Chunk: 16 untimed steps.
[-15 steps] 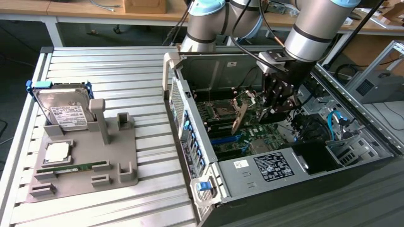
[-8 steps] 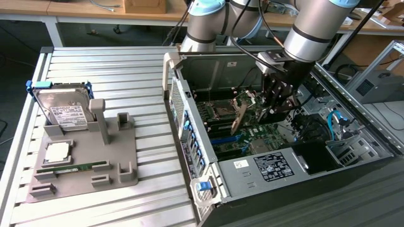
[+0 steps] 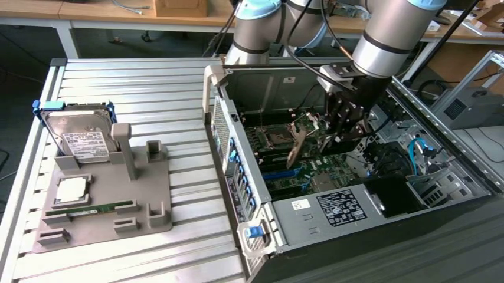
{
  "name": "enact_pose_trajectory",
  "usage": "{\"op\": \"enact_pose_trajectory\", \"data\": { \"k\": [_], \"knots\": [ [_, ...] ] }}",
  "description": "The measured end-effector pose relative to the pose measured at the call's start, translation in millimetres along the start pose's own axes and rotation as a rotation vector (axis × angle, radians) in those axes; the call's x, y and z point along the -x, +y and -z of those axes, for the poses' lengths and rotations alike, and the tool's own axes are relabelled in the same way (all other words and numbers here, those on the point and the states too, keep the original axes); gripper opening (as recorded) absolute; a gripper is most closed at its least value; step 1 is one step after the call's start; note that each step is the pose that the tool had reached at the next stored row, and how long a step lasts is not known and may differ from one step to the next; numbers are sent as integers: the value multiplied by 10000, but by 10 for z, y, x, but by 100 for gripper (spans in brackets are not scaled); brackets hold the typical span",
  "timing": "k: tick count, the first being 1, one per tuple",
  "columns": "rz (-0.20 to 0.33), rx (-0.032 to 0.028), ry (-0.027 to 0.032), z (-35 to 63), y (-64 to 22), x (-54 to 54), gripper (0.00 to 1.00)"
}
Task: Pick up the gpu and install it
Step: 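Insert the gpu into the slot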
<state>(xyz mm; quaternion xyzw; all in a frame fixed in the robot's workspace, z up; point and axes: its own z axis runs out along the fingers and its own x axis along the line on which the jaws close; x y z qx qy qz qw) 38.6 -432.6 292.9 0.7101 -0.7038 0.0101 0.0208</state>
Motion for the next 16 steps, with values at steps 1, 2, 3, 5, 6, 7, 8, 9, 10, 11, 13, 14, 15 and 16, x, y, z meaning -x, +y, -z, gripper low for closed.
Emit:
{"op": "enact_pose_trajectory", "data": {
  "k": [1, 2, 3, 5, 6, 7, 8, 9, 10, 11, 13, 14, 15, 16],
  "knots": [
    [0, 0, 0, -1, 4, 0, 27],
    [0, 0, 0, -2, 7, 0, 27],
    [0, 0, 0, -3, 10, 0, 27],
    [0, 0, 2, -5, 17, 0, 27],
    [0, 0, 2, -6, 19, 1, 27],
    [0, 0, 2, -8, 22, 1, 27],
    [0, 0, 3, -9, 25, 1, 27],
    [0, 0, 4, -10, 29, 1, 27],
    [0, 0, 4, -12, 32, 1, 27],
    [0, 0, 5, -12, 35, 1, 27],
    [0, 0, 5, -14, 42, 1, 27],
    [0, 0, 5, -15, 45, 1, 27],
    [0, 0, 5, -17, 49, 1, 27],
    [0, 0, 5, -17, 51, 1, 27]
  ]
}}
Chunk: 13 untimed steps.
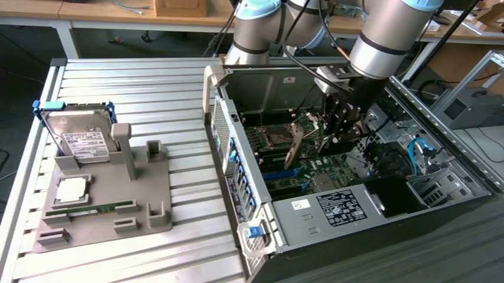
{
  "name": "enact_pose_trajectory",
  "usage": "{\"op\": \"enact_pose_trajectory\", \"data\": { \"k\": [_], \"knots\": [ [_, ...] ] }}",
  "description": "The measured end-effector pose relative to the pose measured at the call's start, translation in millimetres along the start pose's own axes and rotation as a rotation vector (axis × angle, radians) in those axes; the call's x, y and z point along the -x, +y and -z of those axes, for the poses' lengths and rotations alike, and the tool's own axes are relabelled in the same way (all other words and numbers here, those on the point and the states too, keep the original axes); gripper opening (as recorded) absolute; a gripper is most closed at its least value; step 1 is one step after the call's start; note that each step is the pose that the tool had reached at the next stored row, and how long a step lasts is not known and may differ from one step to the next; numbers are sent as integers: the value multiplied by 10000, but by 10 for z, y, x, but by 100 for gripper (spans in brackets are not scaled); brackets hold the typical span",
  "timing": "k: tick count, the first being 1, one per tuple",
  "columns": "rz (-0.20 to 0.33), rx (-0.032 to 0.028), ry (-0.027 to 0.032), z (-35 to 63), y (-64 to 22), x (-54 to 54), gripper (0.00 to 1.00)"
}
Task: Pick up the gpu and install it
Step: 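Insert the gpu into the slot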
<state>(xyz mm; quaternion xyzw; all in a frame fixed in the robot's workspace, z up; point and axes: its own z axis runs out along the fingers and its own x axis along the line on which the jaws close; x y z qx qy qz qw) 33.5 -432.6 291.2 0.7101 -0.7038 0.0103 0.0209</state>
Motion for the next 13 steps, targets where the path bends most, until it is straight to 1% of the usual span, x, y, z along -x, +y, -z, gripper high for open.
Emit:
{"op": "enact_pose_trajectory", "data": {
  "k": [13],
  "knots": [
    [0, 0, 5, -13, 40, 1, 27]
  ]
}}
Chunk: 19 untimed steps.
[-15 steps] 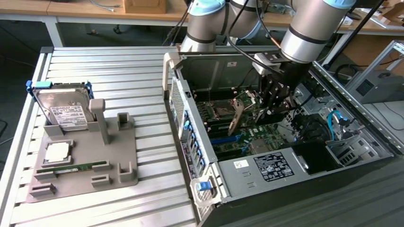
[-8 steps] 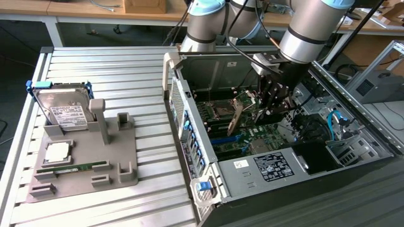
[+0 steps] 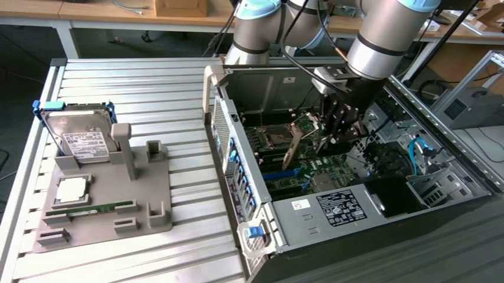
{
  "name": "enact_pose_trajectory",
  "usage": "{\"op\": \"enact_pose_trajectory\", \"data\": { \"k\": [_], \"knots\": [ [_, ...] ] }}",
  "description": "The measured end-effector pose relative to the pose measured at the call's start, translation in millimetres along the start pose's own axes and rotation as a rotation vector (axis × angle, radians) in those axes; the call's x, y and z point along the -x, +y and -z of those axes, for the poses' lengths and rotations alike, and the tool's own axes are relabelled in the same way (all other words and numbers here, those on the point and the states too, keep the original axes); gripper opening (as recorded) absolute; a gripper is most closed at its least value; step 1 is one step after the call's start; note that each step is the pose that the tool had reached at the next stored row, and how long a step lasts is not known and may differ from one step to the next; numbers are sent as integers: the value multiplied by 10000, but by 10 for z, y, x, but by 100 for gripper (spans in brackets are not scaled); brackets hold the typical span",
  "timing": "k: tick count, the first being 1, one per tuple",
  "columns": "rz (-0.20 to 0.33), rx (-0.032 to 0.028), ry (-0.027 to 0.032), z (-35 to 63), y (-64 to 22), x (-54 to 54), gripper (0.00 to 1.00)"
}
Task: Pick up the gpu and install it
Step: 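Insert the gpu into the slot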
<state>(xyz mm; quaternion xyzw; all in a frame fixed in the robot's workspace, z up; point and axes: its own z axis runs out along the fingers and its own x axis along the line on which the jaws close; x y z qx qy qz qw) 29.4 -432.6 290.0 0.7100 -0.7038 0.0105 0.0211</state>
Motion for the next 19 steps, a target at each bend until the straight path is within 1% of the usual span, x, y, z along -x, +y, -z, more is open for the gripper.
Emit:
{"op": "enact_pose_trajectory", "data": {
  "k": [19],
  "knots": [
    [0, 0, 8, -19, 42, 1, 27]
  ]
}}
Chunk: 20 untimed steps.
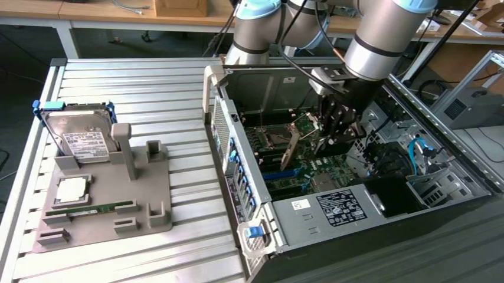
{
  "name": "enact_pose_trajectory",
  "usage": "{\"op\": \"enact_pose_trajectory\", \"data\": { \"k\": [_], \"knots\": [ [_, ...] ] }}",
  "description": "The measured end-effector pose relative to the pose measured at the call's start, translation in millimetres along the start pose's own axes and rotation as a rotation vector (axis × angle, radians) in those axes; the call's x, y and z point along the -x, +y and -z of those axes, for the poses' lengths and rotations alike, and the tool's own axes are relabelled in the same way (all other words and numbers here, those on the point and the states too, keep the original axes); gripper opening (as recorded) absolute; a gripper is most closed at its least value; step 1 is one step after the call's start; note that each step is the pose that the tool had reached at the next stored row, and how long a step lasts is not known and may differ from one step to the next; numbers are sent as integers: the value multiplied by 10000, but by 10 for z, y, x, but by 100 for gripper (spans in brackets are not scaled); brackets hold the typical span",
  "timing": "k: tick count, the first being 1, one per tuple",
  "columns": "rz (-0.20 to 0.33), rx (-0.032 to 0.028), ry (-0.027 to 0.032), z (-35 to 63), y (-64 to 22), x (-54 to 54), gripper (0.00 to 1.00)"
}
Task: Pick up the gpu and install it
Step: 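Insert the gpu into the slot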
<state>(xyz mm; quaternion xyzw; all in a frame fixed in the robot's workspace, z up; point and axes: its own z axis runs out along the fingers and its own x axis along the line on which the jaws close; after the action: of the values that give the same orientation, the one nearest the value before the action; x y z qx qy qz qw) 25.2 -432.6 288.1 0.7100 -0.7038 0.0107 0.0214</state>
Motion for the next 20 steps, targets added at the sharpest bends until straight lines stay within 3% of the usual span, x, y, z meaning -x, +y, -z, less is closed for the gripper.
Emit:
{"op": "enact_pose_trajectory", "data": {
  "k": [20],
  "knots": [
    [0, 0, 16, -25, 40, 2, 27]
  ]
}}
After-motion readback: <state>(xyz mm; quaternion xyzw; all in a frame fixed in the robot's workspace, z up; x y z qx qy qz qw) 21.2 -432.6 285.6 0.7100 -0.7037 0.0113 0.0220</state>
